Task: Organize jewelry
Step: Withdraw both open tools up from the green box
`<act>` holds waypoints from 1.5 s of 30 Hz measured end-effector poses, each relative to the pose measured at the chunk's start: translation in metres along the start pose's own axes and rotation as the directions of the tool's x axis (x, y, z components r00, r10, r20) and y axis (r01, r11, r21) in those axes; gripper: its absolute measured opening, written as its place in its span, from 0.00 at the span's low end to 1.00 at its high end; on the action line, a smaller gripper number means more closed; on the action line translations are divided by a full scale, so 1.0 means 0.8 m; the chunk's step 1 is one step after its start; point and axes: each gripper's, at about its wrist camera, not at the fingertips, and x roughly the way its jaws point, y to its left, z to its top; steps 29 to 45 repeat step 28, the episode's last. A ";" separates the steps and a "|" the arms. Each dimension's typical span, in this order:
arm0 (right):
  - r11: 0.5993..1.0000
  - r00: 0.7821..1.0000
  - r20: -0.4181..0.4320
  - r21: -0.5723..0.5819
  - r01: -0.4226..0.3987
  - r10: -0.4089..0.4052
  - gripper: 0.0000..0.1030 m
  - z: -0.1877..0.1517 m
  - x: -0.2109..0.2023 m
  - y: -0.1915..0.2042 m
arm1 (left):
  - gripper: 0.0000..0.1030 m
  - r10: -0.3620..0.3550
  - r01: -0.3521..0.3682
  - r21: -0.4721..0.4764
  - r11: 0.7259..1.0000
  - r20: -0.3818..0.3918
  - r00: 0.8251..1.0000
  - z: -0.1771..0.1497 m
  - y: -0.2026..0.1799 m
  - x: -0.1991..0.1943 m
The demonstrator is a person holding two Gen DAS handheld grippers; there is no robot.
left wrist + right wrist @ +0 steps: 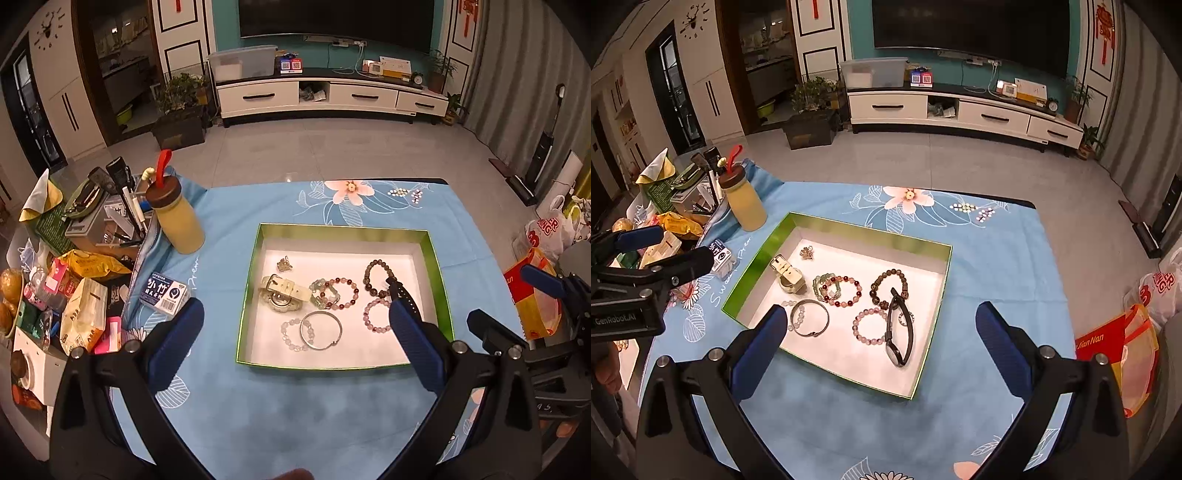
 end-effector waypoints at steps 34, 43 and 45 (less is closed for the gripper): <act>1.000 1.000 -0.025 0.026 0.016 -0.015 0.99 -0.005 0.017 -0.009 | 0.98 0.040 -0.039 0.007 0.999 -0.049 0.998 -0.001 -0.009 0.026; 1.000 1.000 -0.025 0.026 0.016 -0.015 0.99 -0.005 0.017 -0.009 | 0.98 0.040 -0.039 0.007 0.999 -0.049 0.998 -0.001 -0.009 0.026; 1.000 1.000 -0.025 0.026 0.016 -0.015 0.99 -0.005 0.017 -0.009 | 0.98 0.040 -0.039 0.007 0.999 -0.049 0.998 -0.001 -0.009 0.026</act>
